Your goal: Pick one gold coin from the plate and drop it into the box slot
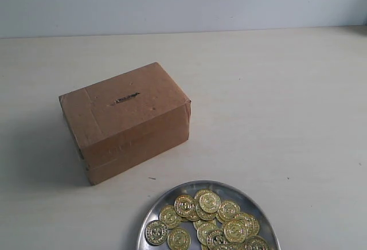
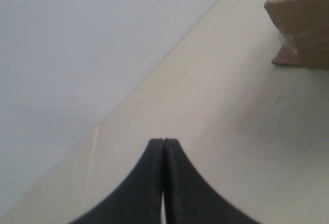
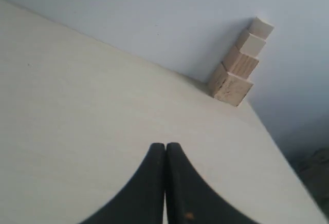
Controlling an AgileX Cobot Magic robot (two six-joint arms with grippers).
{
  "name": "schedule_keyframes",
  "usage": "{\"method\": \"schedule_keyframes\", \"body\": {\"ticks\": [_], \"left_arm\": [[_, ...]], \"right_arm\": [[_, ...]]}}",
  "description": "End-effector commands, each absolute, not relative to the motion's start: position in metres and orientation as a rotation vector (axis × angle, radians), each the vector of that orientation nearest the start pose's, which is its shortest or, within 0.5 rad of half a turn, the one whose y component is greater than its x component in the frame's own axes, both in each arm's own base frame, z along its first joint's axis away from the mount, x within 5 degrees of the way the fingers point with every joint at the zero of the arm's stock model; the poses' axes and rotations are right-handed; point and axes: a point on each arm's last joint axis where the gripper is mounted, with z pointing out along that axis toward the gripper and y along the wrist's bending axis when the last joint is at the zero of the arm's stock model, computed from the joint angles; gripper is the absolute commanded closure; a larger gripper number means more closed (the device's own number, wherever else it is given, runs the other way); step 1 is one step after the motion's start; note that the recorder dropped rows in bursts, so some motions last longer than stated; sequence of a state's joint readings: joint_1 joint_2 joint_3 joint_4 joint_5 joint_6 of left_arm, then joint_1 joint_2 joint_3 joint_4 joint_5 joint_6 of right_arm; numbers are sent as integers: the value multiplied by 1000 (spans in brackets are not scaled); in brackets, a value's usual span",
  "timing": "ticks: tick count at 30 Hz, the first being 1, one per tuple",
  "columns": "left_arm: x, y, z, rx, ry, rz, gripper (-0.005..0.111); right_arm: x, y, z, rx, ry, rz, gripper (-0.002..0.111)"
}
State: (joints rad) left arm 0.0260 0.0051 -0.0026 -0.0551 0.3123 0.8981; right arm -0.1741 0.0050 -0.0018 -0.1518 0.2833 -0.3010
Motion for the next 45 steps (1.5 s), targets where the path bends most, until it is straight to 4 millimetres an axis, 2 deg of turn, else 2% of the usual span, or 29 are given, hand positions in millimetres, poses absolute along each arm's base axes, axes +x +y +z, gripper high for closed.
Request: {"method": "schedule_keyframes", "body": {"ticks": [1,6,10,16,20,24,33,40,45], "left_arm": [[54,-1,182,381,1796,293,107],[53,-1,182,147,1823,111,107],[54,-1,183,126,1820,95,107],[54,-1,182,129,1821,97,107],[54,-1,182,1,1824,-7,107],[54,-1,182,-8,1824,-15,107],[54,-1,182,-8,1824,-15,107],[53,-1,182,-11,1832,-13,107],[53,-1,181,-11,1836,-13,107]], "right_arm": [[53,-13,188,119,1766,-219,108],[53,-13,188,216,1754,-137,108],[53,-13,188,284,1743,-82,108],[53,-13,188,272,1745,-91,108],[53,-13,187,206,1759,-147,108],[52,-13,183,170,1818,-186,108],[52,-14,183,170,1817,-186,108],[54,-4,183,7,1822,-60,108],[54,-4,183,6,1822,-58,108]]}}
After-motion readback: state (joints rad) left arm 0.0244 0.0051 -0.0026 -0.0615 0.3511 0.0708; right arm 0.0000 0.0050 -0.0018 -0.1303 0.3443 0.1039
